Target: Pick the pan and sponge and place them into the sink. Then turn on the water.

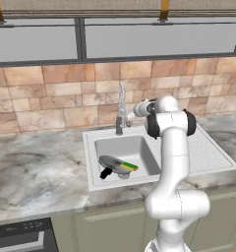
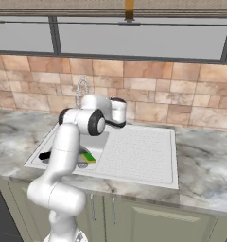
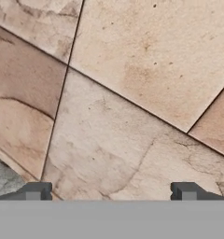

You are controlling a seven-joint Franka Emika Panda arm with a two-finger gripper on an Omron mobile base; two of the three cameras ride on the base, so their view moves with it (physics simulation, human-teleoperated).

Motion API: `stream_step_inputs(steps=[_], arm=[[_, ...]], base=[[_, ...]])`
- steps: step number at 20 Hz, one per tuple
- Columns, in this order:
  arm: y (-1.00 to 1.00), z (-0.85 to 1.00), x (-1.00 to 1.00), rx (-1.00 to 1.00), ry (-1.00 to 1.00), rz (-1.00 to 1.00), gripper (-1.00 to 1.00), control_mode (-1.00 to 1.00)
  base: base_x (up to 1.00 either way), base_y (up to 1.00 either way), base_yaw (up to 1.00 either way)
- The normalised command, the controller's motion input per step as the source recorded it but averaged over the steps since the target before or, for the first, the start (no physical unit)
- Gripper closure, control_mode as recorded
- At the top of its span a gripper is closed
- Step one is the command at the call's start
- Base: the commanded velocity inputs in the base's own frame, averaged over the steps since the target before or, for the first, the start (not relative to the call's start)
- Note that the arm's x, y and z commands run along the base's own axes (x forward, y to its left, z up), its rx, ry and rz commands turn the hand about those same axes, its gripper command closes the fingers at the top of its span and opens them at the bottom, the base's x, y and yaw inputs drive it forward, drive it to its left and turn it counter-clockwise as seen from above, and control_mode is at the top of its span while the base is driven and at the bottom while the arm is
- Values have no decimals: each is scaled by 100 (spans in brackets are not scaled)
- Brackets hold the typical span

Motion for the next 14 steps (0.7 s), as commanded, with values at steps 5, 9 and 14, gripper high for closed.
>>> stream_step_inputs(steps=[5,9,14], arm=[[-96,-90,0,-28,-2,0,-100,-100],[-100,-99,-1,-25,-3,0,-100,-100],[-100,-100,-3,-22,-4,0,-100,-100]], base=[[0,0,0],[0,0,0],[0,0,0]])
